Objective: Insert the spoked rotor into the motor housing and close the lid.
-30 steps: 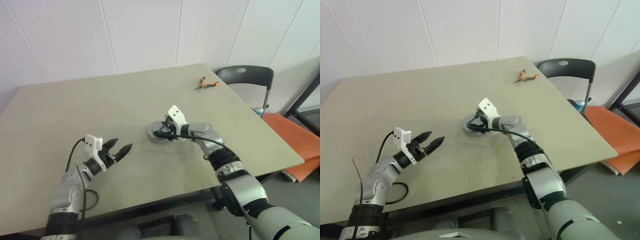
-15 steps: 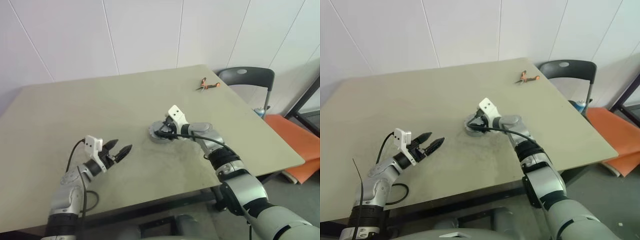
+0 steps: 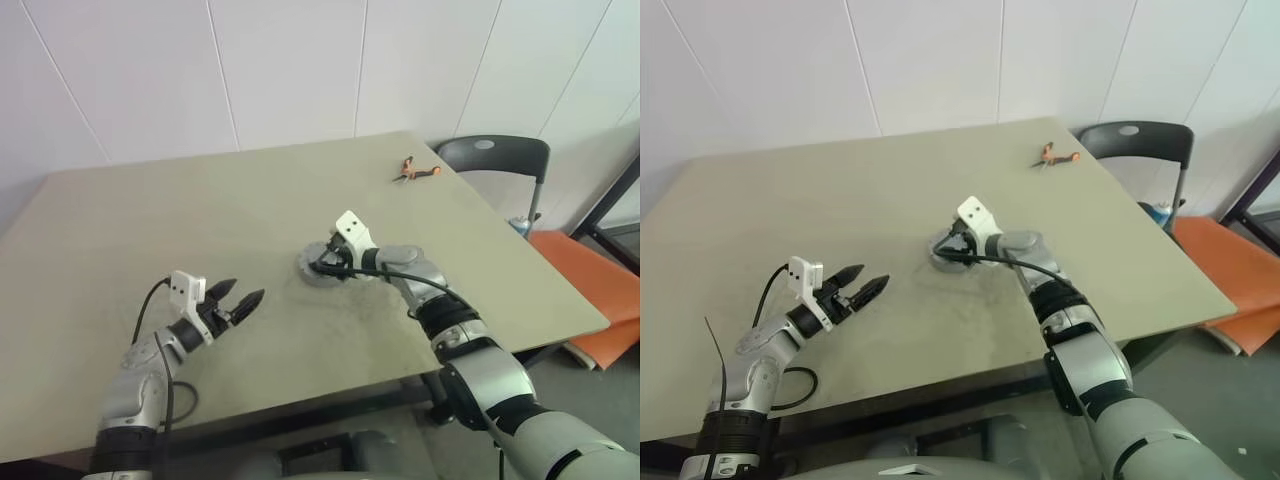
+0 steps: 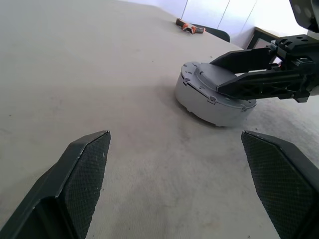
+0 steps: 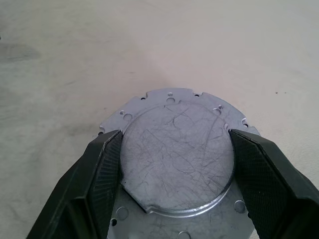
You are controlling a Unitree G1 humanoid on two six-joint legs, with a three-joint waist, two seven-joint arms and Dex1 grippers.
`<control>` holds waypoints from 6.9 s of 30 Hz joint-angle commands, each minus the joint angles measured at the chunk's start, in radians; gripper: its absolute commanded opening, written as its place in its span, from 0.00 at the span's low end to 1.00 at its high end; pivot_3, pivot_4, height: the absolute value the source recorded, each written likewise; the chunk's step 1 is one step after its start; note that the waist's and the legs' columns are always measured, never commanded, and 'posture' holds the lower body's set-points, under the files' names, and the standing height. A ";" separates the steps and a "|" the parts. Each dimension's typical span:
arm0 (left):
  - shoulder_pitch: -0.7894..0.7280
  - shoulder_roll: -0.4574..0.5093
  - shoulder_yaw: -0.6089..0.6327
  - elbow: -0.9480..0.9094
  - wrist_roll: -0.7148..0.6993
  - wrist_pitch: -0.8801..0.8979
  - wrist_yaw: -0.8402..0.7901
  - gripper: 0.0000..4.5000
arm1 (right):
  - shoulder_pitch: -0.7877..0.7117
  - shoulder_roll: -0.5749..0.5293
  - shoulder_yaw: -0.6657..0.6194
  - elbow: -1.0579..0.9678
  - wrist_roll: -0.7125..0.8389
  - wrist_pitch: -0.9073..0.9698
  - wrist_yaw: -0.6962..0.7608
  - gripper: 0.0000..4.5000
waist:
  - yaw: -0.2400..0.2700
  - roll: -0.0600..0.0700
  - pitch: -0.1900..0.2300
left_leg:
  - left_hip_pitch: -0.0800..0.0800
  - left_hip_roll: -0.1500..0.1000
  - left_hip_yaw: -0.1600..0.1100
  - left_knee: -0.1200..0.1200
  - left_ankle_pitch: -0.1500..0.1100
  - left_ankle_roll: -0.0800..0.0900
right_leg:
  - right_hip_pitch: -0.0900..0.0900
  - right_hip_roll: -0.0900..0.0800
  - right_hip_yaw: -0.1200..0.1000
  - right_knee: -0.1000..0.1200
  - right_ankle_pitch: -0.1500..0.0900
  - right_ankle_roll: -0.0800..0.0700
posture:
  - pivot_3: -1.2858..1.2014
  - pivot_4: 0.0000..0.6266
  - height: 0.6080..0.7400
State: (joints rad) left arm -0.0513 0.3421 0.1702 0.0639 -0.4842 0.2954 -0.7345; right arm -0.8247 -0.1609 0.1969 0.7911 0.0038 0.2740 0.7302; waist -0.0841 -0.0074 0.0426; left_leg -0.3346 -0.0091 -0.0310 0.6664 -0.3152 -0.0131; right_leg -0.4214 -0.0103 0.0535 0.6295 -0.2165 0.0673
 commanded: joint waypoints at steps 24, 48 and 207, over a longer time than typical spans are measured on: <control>-0.013 0.000 -0.006 -0.054 -0.006 0.002 0.014 1.00 | 0.069 -0.019 -0.002 -0.012 -0.004 0.070 0.114 0.67 | 0.012 0.000 -0.002 | 0.014 0.001 0.000 -0.010 -0.003 0.004 | 0.014 -0.001 0.000 -0.013 -0.002 0.001 | 0.52 0.00 1.00; -0.012 0.001 -0.013 -0.046 -0.001 -0.004 0.011 1.00 | -0.043 0.001 -0.111 0.111 0.052 0.018 -0.005 0.67 | 0.012 0.001 -0.001 | 0.015 0.002 0.000 -0.002 -0.003 0.004 | 0.017 0.000 0.000 -0.009 -0.003 -0.001 | 0.52 0.00 1.00; -0.011 -0.022 -0.071 -0.008 0.031 -0.014 -0.027 1.00 | -0.033 -0.351 0.084 -0.008 -0.055 0.118 0.576 0.67 | 0.124 0.003 -0.029 | -0.020 -0.036 -0.025 -0.014 -0.003 0.005 | 0.008 -0.052 -0.036 -0.034 -0.006 0.003 | 0.52 0.00 1.00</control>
State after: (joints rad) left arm -0.0526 0.3113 0.0983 0.0960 -0.4566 0.2900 -0.7591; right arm -0.8727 -0.5036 0.2672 0.7566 -0.0349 0.3961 1.2996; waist 0.0401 -0.0039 0.0132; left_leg -0.3532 -0.0450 -0.0571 0.6528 -0.3169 -0.0091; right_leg -0.4133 -0.0608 0.0173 0.5962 -0.2225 0.0704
